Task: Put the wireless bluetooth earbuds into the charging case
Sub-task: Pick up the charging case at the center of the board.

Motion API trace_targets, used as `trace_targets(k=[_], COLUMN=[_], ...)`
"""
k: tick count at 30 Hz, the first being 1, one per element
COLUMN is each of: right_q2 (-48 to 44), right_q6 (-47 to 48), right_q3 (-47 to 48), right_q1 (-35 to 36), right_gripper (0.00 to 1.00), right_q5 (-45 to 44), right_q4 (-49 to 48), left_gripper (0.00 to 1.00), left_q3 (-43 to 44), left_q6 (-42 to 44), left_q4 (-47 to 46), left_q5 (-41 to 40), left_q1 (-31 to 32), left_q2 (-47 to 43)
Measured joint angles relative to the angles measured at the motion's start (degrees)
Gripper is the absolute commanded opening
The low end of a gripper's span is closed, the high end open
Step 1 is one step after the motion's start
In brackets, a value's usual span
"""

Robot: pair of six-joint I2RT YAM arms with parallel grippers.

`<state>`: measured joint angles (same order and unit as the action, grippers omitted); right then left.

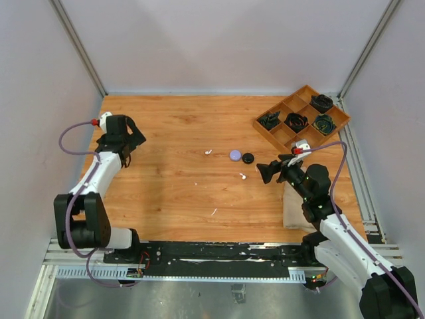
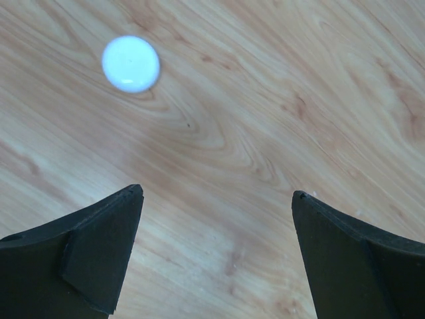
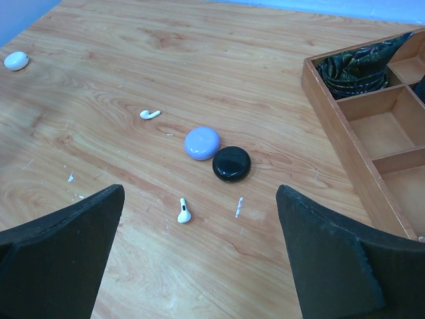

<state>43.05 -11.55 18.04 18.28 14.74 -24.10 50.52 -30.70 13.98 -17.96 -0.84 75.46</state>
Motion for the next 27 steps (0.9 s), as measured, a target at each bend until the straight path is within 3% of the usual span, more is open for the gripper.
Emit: trace_targets(k=[11, 27], right_q2=[1.1, 1.6], right_q6=[2.8, 6.6], right_q3=[0.0, 0.0], right_q1=[3.2, 5.7], right_gripper=[0.99, 0.99], right_q5=[-2.7, -6.1], right_q4=[-0.1, -0.1], left_gripper=[0.99, 0.85], left_q3=[13.9, 28.5], left_q6=[2.4, 7.0], left_q4=[3.2, 11.9], left_q5=[5.0, 3.8], left_q1=[-11.4, -15.9], left_q2=[18.3, 35.6])
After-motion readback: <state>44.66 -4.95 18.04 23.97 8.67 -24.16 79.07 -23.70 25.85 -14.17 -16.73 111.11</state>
